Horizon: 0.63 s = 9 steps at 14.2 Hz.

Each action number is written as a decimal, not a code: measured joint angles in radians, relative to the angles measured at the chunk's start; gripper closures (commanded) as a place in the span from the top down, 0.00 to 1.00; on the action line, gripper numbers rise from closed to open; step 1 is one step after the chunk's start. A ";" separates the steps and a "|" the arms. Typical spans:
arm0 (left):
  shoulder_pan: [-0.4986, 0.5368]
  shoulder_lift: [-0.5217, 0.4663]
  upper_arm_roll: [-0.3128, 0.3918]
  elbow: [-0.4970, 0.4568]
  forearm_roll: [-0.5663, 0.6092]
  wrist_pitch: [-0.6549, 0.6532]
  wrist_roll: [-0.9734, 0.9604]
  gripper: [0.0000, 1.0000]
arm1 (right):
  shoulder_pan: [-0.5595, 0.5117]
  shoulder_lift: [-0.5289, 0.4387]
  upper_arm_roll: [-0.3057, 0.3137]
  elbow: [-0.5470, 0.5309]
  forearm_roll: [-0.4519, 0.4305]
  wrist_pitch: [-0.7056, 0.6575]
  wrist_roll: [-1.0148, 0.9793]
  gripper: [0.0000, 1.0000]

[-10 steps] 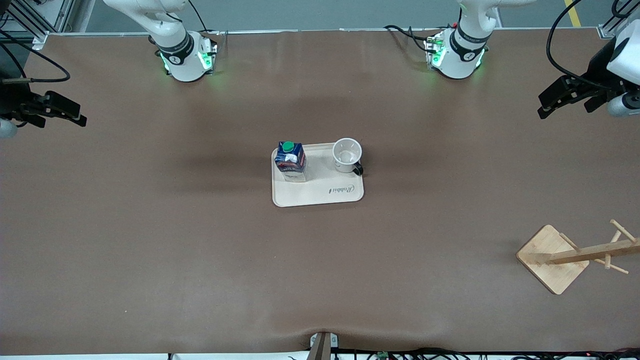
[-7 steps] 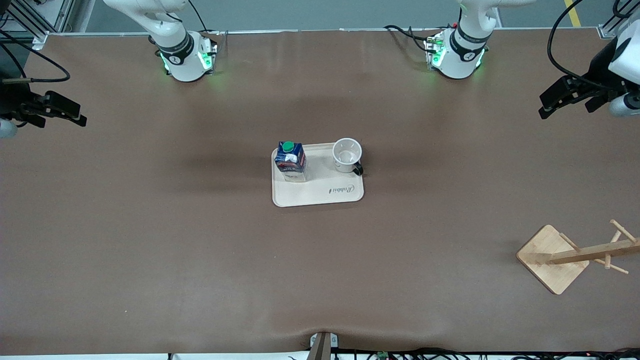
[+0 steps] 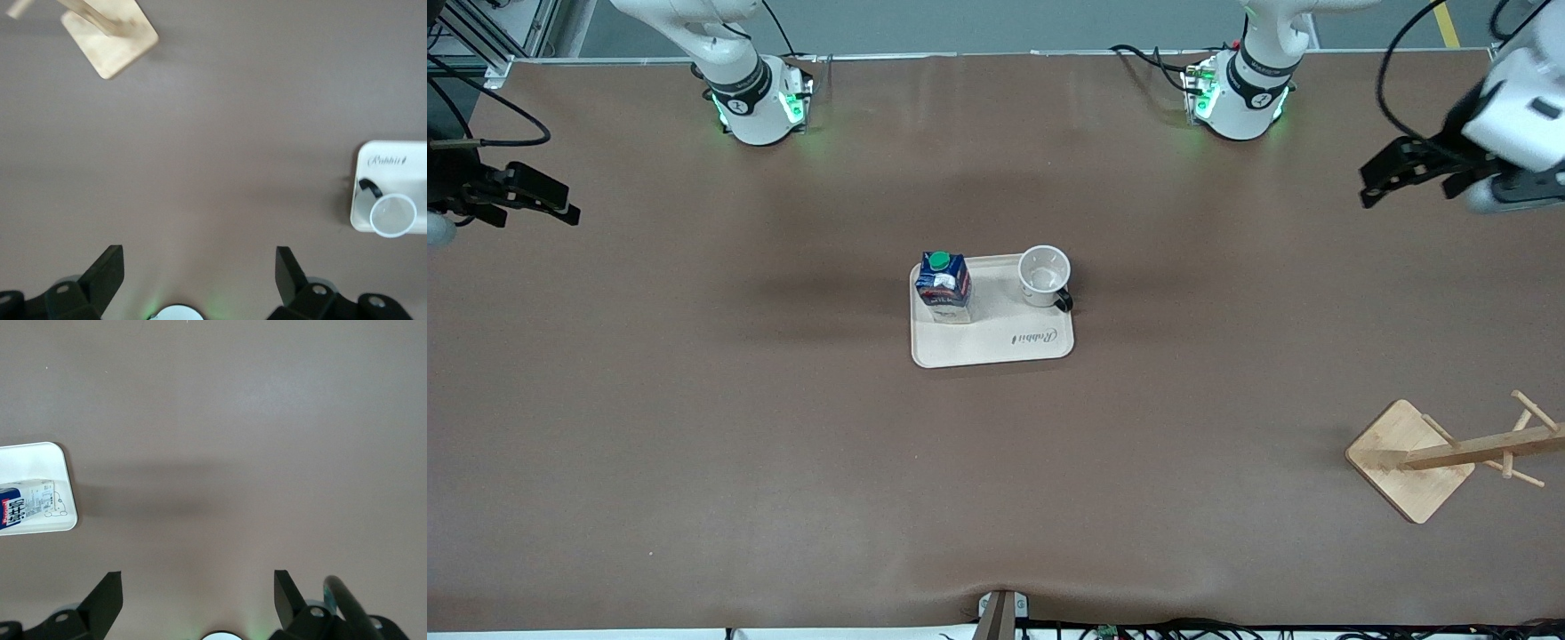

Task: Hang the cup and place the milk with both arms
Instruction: 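Move the left gripper toward the white mug on the tray, then grasp the white mug rim with the left gripper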

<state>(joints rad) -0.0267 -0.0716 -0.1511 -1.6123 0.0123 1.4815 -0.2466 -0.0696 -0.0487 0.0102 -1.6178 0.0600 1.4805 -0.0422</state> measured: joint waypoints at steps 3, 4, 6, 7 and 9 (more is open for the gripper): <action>-0.004 0.016 -0.126 -0.086 0.000 0.064 -0.113 1.00 | 0.000 0.007 -0.004 0.001 0.000 0.001 0.000 1.00; -0.006 0.019 -0.171 -0.121 -0.001 0.104 -0.167 1.00 | 0.000 0.011 -0.006 0.002 0.000 0.004 0.000 1.00; -0.008 0.024 -0.259 -0.206 -0.001 0.217 -0.292 1.00 | 0.000 0.020 -0.006 0.010 0.000 0.006 0.000 1.00; -0.010 0.026 -0.296 -0.250 -0.001 0.279 -0.356 1.00 | 0.000 0.023 -0.006 0.013 0.000 0.006 0.000 1.00; -0.011 0.037 -0.361 -0.323 -0.001 0.386 -0.494 1.00 | -0.001 0.032 -0.008 0.014 0.000 0.007 0.000 1.00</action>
<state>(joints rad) -0.0378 -0.0345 -0.5122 -1.9352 0.0115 1.8675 -0.7404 -0.0703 -0.0169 0.0021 -1.6039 0.0600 1.4870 -0.0423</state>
